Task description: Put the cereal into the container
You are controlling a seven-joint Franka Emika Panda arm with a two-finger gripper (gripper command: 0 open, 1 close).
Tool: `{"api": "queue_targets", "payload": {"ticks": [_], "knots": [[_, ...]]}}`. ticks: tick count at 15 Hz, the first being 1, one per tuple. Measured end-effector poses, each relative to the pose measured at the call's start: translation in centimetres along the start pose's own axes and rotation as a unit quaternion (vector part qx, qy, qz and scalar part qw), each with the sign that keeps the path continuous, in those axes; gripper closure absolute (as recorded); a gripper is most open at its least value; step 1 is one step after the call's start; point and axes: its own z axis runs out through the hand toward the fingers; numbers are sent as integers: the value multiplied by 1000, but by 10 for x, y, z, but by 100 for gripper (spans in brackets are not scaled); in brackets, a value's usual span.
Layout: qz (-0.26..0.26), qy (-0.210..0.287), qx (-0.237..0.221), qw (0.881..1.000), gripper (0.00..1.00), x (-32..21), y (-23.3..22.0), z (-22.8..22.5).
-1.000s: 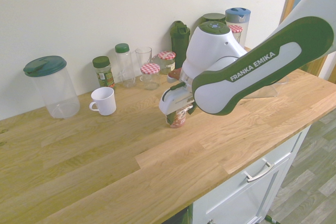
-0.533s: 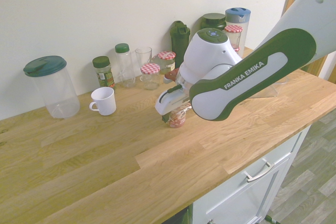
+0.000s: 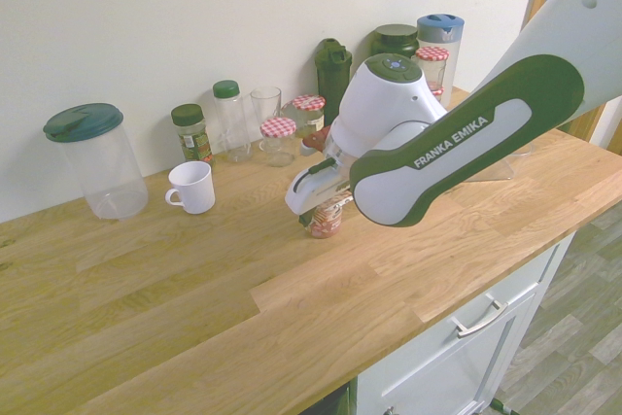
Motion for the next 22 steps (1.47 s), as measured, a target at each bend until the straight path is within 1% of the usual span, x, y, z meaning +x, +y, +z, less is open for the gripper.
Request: {"api": "queue_targets", "payload": {"ticks": [3,4,6,8,10,11,13,16,19,22], "knots": [[4,6,4,1000,100,5,3,-2],[13,15,12,1000,100,15,5,-12],[42,42,44,997,100,50,16,-54],[63,78,66,993,100,92,41,-114],[87,102,63,989,100,130,87,-156],[100,109,55,987,100,149,114,-163],[123,111,34,986,100,176,170,-156],[158,88,17,983,100,191,231,-117],[168,72,-2,983,100,196,255,-84],[160,64,-27,985,100,199,269,-63]]}}
